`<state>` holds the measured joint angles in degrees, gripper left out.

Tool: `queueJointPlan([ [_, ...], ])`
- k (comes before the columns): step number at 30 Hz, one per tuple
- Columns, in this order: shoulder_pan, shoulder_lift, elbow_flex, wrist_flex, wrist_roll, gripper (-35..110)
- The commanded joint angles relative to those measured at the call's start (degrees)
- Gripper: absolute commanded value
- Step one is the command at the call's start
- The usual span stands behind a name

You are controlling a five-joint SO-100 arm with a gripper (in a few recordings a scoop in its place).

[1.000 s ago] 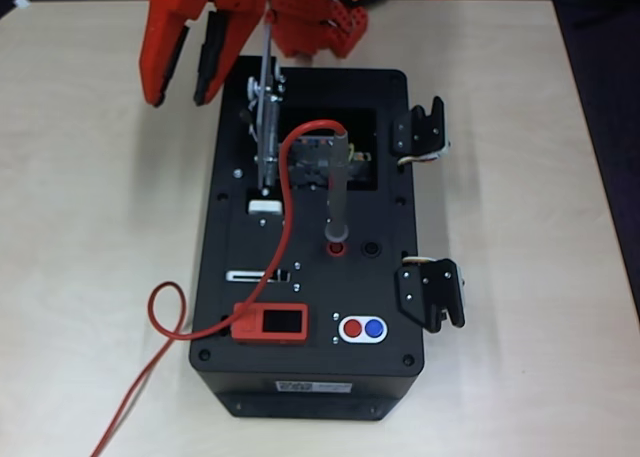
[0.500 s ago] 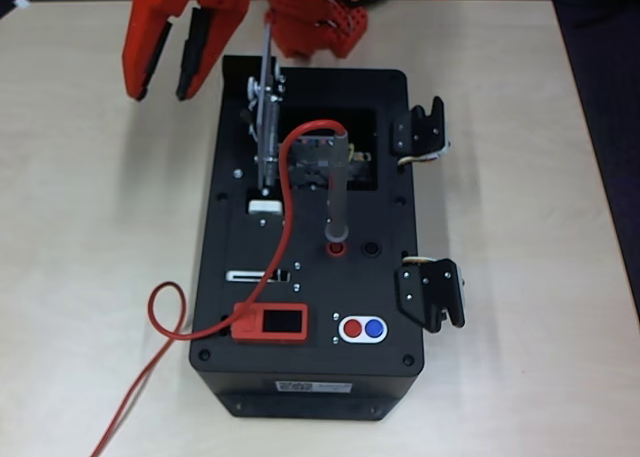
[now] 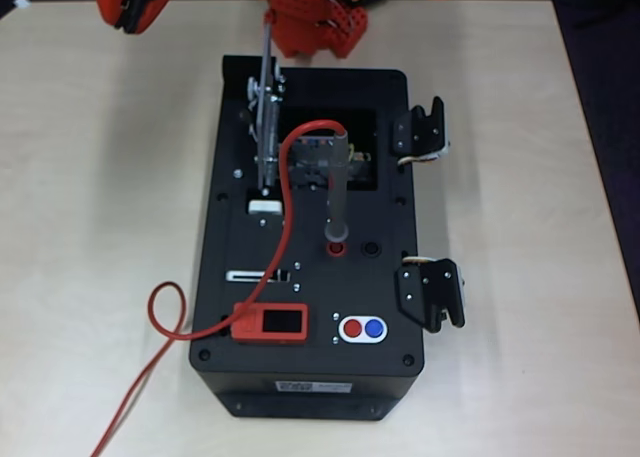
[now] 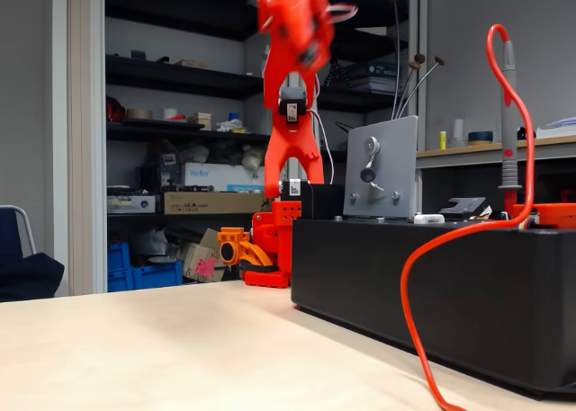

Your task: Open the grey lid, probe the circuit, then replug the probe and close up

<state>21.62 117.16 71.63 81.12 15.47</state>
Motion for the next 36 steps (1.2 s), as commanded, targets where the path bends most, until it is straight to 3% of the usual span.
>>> queueJointPlan([
  [1,-8.26,-0.7,-12.04,6.24,8.7,0],
  [7,-22.32,3.87,-1.58,5.19,26.54,0],
  [13,-27.16,12.57,20.04,-3.25,36.47,0],
  [23,-24.7,18.54,38.41,-10.99,37.79,0],
  [36,-18.46,14.41,41.13,-10.63,38.14,0],
])
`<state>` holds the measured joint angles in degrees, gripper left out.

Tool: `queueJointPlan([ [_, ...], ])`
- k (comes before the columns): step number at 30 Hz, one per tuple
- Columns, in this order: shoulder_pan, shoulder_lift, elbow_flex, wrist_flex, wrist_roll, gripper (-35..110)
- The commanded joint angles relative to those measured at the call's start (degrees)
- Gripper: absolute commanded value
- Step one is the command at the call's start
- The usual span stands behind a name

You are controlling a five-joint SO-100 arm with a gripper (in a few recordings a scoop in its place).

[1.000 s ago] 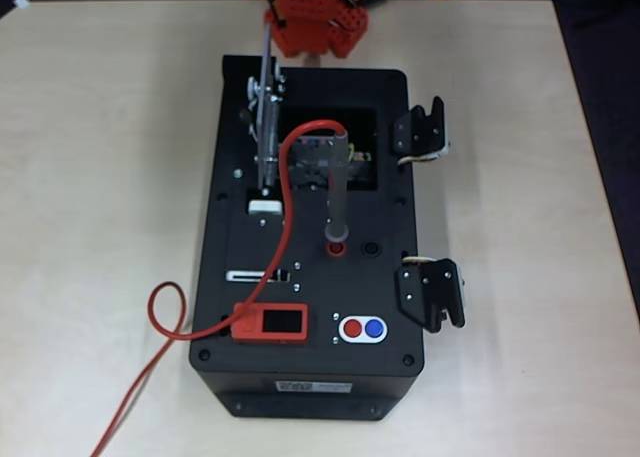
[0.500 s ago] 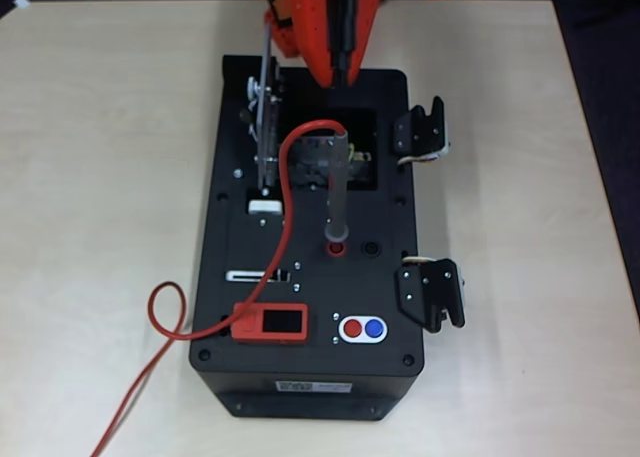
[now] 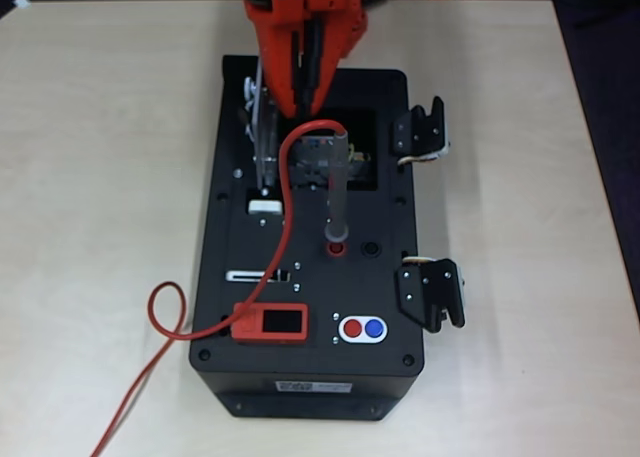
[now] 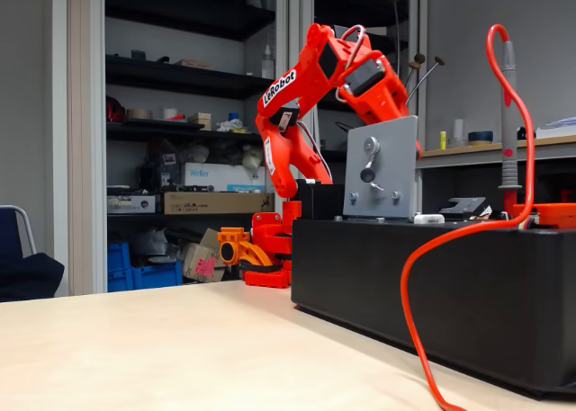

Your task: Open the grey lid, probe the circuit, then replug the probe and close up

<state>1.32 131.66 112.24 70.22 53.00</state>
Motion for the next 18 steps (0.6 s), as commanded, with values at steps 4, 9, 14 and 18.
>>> queueJointPlan([
  [4,3.16,-1.93,0.09,0.44,0.88,0],
  [9,4.75,-3.78,-0.88,0.79,0.26,0],
  [14,4.66,-5.01,-2.72,0.79,-1.14,0],
  [18,1.93,-5.45,-4.48,-0.79,-2.55,1],
])
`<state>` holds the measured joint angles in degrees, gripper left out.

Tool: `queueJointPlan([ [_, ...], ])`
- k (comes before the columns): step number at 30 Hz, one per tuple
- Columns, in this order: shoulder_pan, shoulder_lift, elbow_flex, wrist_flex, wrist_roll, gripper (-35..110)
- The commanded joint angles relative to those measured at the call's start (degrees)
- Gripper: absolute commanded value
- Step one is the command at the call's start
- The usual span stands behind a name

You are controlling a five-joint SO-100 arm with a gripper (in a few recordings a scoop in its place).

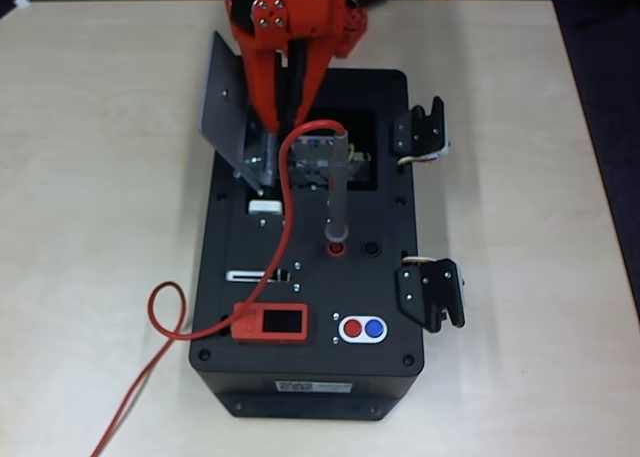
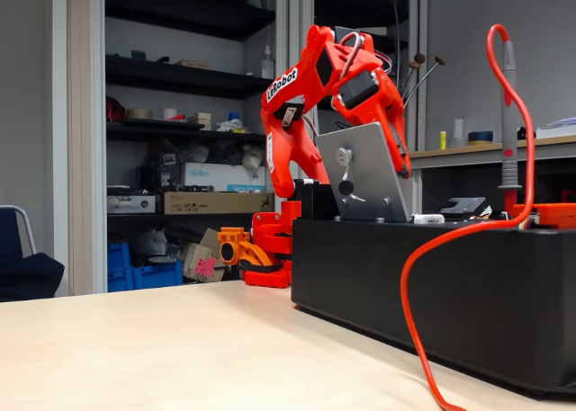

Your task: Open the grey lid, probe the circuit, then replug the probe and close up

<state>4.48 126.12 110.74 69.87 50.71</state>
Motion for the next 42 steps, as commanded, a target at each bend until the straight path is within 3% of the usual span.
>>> queueJointPlan([
  [1,-2.11,-0.26,-3.69,-0.35,-0.18,3],
  [5,-6.33,-0.79,-4.75,-0.7,1.41,12],
  [17,-9.4,-4.83,-4.48,-4.92,9.93,14],
  [42,-10.55,-30.15,-32.17,-2.72,32.26,14],
])
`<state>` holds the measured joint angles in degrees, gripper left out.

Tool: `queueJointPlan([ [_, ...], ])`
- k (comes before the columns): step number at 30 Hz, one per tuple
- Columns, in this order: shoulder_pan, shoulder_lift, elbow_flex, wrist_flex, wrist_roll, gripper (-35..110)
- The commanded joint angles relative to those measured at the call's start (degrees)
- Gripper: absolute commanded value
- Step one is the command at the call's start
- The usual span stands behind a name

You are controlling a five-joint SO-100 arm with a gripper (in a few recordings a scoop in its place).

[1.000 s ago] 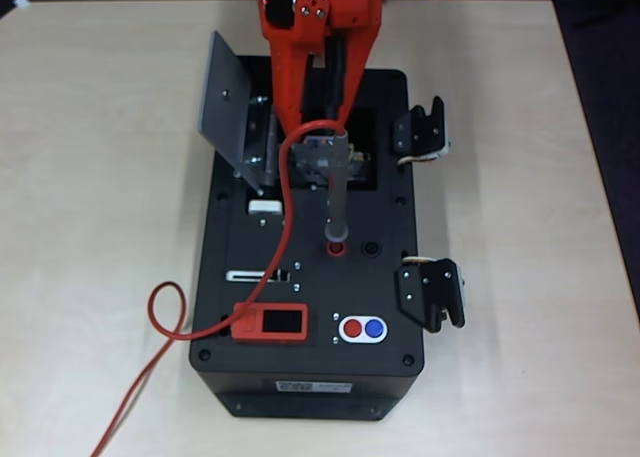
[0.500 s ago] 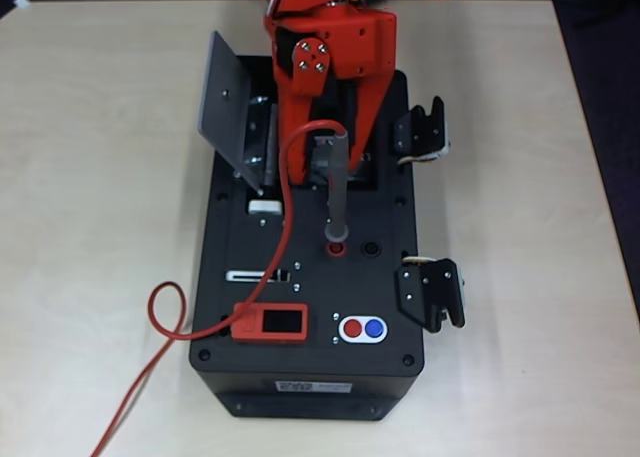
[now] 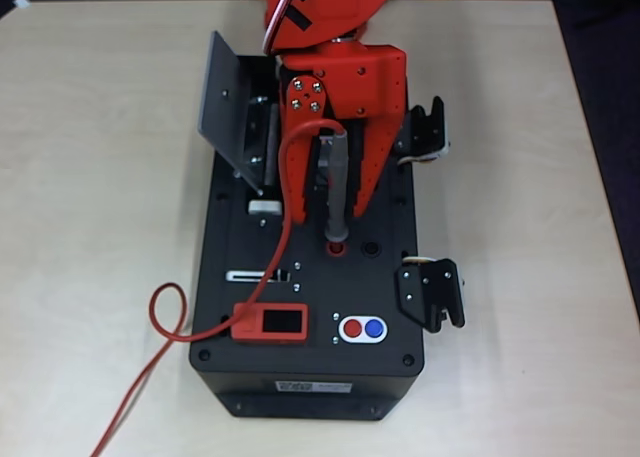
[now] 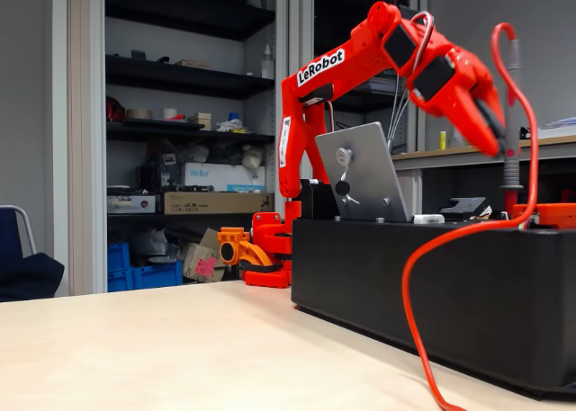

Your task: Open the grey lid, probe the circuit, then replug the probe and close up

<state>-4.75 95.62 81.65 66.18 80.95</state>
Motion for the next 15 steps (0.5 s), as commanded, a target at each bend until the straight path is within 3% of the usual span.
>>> queueJointPlan([
  [1,-1.58,0.18,-3.6,1.41,2.72,14],
  [15,-4.83,0.09,-8.53,5.36,12.3,14],
])
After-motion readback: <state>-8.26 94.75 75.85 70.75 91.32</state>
